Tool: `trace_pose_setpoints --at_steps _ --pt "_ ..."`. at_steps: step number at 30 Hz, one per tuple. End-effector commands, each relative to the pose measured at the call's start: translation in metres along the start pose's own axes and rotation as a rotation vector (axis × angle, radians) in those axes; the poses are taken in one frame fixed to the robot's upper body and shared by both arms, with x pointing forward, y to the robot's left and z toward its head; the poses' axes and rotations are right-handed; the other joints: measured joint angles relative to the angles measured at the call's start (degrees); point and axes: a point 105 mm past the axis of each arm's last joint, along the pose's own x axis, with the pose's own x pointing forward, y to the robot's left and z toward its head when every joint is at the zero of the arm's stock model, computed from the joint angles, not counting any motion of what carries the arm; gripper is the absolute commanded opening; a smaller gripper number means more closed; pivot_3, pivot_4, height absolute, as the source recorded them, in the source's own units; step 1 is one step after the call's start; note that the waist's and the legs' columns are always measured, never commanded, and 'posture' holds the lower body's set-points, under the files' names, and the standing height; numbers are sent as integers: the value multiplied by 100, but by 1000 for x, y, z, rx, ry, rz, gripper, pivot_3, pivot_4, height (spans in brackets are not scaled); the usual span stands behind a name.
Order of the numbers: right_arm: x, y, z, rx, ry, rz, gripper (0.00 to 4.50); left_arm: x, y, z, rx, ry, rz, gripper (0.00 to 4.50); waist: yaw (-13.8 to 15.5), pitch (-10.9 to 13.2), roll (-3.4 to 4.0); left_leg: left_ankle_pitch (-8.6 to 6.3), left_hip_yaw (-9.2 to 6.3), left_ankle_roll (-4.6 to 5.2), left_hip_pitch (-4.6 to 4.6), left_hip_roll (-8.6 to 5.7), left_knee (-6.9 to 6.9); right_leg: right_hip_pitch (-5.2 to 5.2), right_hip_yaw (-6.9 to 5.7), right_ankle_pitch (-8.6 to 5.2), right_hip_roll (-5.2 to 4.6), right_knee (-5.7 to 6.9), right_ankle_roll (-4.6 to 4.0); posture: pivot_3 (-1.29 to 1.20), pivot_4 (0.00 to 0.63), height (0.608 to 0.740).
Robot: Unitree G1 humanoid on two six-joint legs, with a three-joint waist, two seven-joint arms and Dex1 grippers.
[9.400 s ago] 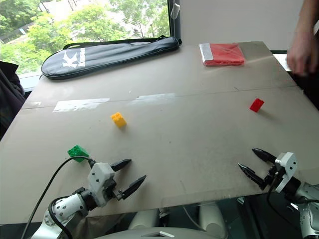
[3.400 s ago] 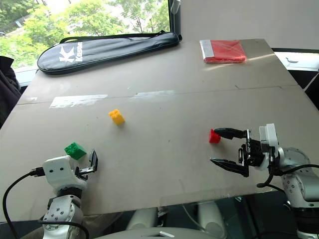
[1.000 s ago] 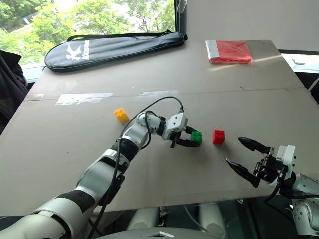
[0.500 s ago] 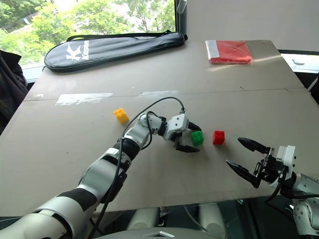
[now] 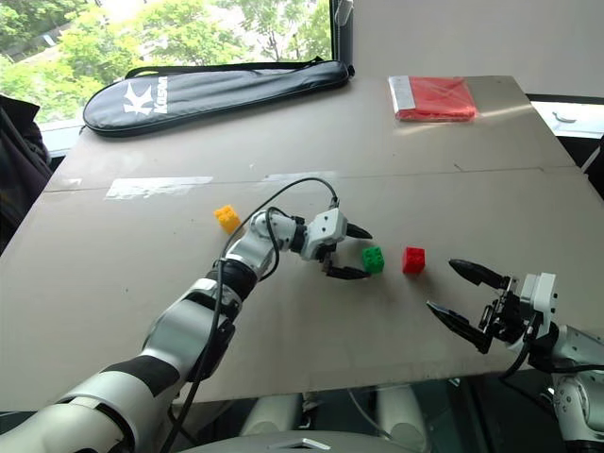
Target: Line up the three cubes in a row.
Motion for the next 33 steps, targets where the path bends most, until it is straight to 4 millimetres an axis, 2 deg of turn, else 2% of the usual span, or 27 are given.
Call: trace_pose_setpoints --at_steps 1,5,9,11,15,19,23,25,27,29,31,33 --pt "2 0 9 -36 -11 20 4500 -4 5 7 25 -22 20 4440 0 0 0 0 0 0 0 0 0 0 0 0 0 0 0 0 150 740" --pt "2 -2 9 -35 -10 24 4500 -6 -1 7 40 -29 -13 4440 -6 0 0 0 1 0 1 0 0 0 0 0 0 0 0 0 150 740" --pt "1 -1 8 -31 -7 31 4500 -17 -6 16 59 -51 -47 4440 -6 0 1 0 -1 0 1 2 -2 -1 -1 0 0 1 -1 0 150 740" --pt "0 -1 8 -26 -5 40 4500 -26 -10 22 74 -58 -53 4440 -7 1 1 0 -1 0 0 3 -2 -1 -1 1 0 1 -2 0 150 740" --pt "-4 -1 10 -23 -1 57 4500 -58 -21 45 76 -91 -2 4440 -55 4 7 0 -17 0 6 13 -5 -2 9 1 0 2 -2 0 150 740" --pt "-5 -5 14 -34 -14 71 4500 -101 -27 61 16 -134 275 4440 -99 7 16 0 -18 0 17 28 -7 1 16 0 -4 4 -2 0 150 740" --pt "-7 -8 15 -40 -25 55 4500 -142 -21 63 -123 -198 691 4440 -110 9 19 0 -23 0 20 33 -8 2 11 0 -5 6 0 0 150 740" --pt "-5 -8 16 -37 -33 54 4500 -165 -23 51 -150 -160 907 4440 -109 9 19 0 -23 -1 23 33 -8 4 11 0 -9 6 0 0 150 740" --pt "-4 -8 16 -36 -38 53 4500 -176 -29 38 -165 -94 1029 4440 -109 8 19 0 -22 -1 26 32 -8 6 11 1 -8 6 0 0 150 740" --pt "-2 -8 14 -31 -42 53 4500 -192 -33 16 -204 -25 1277 4440 -100 8 19 1 -21 -2 30 29 -8 8 11 0 -6 8 -1 0 150 740" --pt "-1 -7 13 -27 -42 59 4500 -197 -43 1 -233 15 1437 4440 -92 3 26 1 -17 -2 34 26 -7 14 16 0 -10 4 -1 0 150 740" --pt "-1 -7 13 -26 -42 63 4500 -194 -49 -10 -264 52 1501 4440 -65 8 17 1 -18 -2 31 20 -6 16 15 1 -15 4 -1 0 150 740"
